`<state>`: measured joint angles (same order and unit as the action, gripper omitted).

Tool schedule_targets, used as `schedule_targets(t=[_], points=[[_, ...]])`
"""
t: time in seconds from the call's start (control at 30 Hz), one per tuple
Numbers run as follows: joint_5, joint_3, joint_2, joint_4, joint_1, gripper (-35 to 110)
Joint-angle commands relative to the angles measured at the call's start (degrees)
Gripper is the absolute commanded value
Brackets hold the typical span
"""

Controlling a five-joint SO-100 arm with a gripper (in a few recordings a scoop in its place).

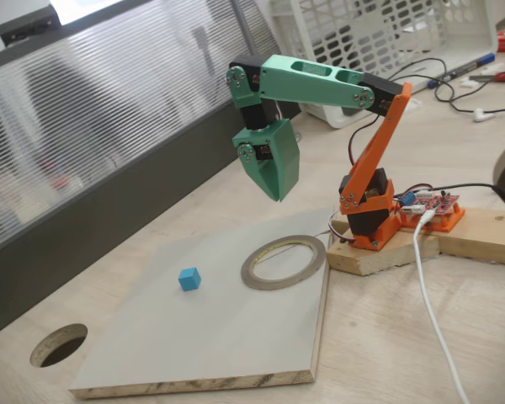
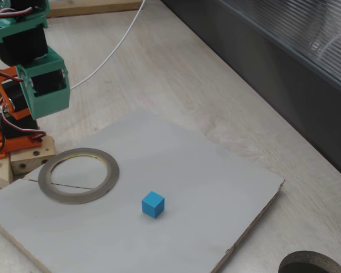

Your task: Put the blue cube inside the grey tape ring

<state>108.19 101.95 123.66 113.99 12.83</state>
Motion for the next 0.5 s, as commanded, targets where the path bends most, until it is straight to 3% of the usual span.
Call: schedule_targets(t=[0.0,0.33,0.47], points=[[0.7,-2.2,-14.7,1.5,-0.3,4],[0.6,-40.3,-45.4,1.5,-0.7,4],[0.6,-47.7,-55.6,1.5,-6.9,4]])
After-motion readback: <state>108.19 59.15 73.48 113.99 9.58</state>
